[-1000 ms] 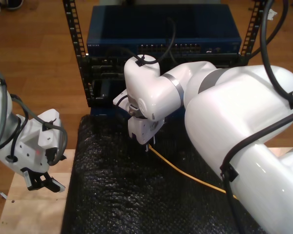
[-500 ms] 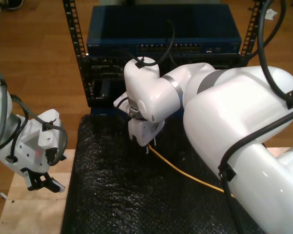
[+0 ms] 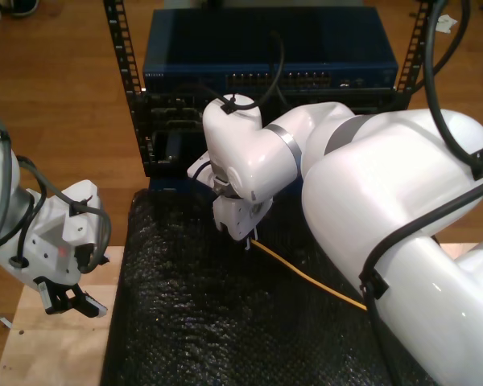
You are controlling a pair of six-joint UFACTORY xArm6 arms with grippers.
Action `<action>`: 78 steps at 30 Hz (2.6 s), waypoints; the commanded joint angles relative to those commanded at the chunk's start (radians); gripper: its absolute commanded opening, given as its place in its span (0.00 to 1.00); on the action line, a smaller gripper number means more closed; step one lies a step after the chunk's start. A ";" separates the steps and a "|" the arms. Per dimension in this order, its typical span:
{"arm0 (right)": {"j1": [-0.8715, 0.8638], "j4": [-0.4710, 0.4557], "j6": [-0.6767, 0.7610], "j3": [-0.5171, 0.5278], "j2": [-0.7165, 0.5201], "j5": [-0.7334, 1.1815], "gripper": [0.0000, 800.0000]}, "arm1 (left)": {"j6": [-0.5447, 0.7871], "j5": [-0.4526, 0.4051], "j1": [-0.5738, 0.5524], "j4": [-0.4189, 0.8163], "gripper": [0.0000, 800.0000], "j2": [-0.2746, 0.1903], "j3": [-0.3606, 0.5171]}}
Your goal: Grab the cable and plug it in
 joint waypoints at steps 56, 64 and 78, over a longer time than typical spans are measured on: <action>-0.204 0.520 -1.060 0.235 -0.531 0.327 0.01 | -0.034 0.120 -0.133 -0.367 1.00 0.015 -0.081; -0.273 0.612 -1.129 0.307 -0.643 0.365 0.01 | -0.044 0.118 -0.176 -0.471 1.00 0.020 -0.114; -0.298 0.647 -1.160 0.310 -0.700 0.423 0.02 | -0.061 0.114 -0.267 -0.591 1.00 0.032 -0.126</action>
